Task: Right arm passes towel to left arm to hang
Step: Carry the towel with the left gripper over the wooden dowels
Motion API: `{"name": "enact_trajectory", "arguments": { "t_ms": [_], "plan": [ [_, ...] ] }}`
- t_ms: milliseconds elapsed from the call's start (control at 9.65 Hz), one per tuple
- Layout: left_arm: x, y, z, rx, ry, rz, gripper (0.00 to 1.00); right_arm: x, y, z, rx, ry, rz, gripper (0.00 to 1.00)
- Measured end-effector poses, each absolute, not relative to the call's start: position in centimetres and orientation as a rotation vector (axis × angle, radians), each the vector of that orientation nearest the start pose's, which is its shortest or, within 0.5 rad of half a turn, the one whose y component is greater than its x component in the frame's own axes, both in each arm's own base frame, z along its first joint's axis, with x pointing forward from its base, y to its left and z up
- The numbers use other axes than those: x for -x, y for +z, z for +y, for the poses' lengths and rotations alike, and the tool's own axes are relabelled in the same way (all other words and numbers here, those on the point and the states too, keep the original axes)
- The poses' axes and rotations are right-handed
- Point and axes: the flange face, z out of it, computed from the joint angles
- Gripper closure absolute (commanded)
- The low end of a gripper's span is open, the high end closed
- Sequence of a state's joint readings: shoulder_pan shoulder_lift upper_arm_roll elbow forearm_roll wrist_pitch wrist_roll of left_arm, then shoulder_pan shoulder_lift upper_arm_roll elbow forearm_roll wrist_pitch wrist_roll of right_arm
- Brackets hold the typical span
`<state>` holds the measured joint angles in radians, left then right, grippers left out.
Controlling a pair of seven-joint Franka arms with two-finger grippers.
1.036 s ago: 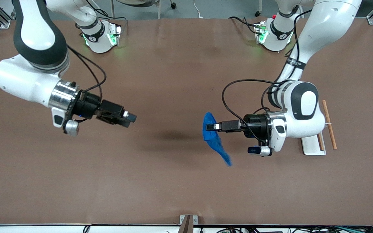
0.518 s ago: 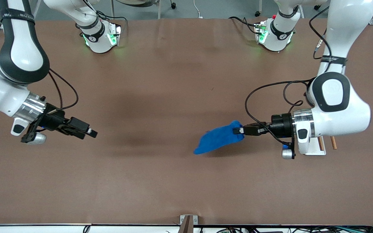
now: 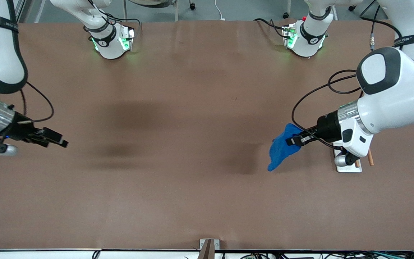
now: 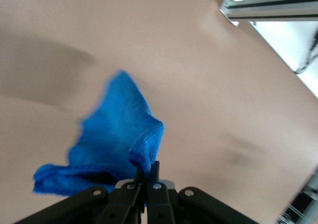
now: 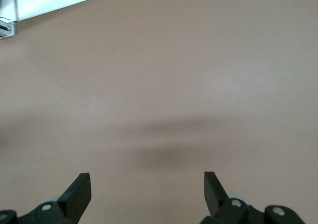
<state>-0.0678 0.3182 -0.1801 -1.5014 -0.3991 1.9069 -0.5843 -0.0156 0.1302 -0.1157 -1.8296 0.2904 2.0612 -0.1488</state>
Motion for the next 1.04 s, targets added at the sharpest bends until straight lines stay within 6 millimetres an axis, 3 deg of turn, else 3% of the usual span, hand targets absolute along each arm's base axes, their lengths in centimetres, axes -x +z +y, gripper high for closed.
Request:
{"name": "enact_trajectory", "arguments": {
  "t_ms": [311, 622, 1036],
  "plan": [
    [-63.7, 49.0, -14.9, 3.269, 0.202, -0.736, 0.99, -57.1, 52.9, -7.8, 2.991, -0.158, 0.091, 0.0],
    [-63.4, 46.1, -7.4, 3.129, 0.28, -0.648, 0.99, -53.0, 57.7, -6.8, 3.018, -0.086, 0.034, 0.0],
    [-63.2, 45.6, 3.5, 3.11, 0.304, -0.318, 0.99, -50.5, 60.8, -4.3, 3.071, -0.06, -0.066, 0.0]
  ]
}}
